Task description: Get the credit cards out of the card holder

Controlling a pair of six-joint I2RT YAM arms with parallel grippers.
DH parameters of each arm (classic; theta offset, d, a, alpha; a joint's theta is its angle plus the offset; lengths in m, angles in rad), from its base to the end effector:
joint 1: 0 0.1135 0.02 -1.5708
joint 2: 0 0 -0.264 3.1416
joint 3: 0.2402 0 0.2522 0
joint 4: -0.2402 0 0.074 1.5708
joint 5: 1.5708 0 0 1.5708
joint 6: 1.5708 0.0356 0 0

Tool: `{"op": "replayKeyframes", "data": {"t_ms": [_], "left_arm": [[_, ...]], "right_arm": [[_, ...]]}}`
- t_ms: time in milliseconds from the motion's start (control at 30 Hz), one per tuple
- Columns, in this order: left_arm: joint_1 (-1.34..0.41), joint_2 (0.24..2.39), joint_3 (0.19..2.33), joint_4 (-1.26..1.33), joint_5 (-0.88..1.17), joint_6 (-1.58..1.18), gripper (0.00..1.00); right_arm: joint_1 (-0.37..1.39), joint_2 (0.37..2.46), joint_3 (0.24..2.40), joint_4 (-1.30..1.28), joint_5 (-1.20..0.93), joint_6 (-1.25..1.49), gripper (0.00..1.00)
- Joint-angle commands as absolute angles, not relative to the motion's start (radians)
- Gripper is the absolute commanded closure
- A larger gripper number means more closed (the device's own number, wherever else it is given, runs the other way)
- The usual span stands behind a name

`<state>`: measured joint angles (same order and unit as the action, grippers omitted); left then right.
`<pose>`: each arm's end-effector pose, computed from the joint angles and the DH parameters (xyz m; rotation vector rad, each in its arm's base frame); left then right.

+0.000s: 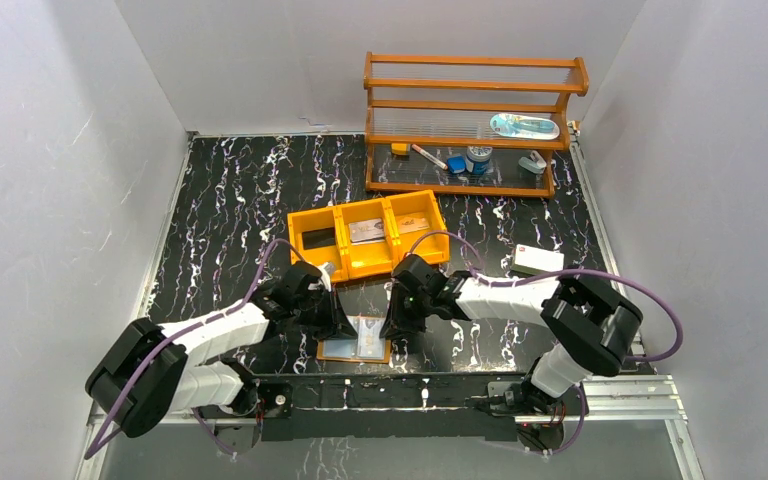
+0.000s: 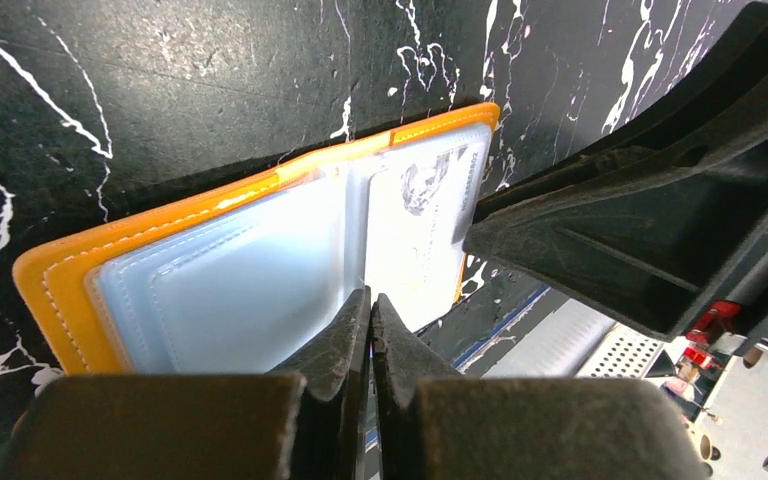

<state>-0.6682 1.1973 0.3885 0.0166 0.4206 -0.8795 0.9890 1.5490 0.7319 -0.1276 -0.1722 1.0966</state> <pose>0.1566 -0.1421 0.1477 -0.0483 2.6378 -1.1548 0.1540 0.2453 0.1515 0.0732 2.8287 0.9139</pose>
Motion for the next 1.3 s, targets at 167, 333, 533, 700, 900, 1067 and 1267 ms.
{"op": "replayKeyframes", "data": {"t_ms": [167,333,533,700,900,1067,1267], "left_arm": [[-0.673,1.132,0.438,-0.101,0.362,-0.833,1.0],[-0.673,1.113,0.449,-0.131,0.345,-0.822,0.96],[-0.673,1.134,0.459,-0.145,0.354,-0.793,0.78],[-0.673,1.168,0.433,-0.146,0.335,-0.79,0.75],[-0.673,1.163,0.371,-0.15,0.29,-0.81,0.7],[-0.672,1.118,0.355,-0.165,0.29,-0.827,0.64],[-0.673,1.058,0.446,-0.289,0.226,-0.782,0.5]], "right_arm": [[0.992,1.492,0.802,-0.147,-0.148,1.077,0.73],[0.992,1.528,0.79,-0.104,-0.189,1.094,0.72],[0.992,1.577,0.743,-0.057,-0.209,1.12,0.7],[0.992,1.624,0.718,-0.028,-0.225,1.132,0.7],[0.992,1.626,0.713,-0.043,-0.205,1.146,0.7],[0.992,1.606,0.728,-0.067,-0.194,1.141,0.69],[0.992,1.608,0.723,-0.089,-0.173,1.138,0.69]]}}
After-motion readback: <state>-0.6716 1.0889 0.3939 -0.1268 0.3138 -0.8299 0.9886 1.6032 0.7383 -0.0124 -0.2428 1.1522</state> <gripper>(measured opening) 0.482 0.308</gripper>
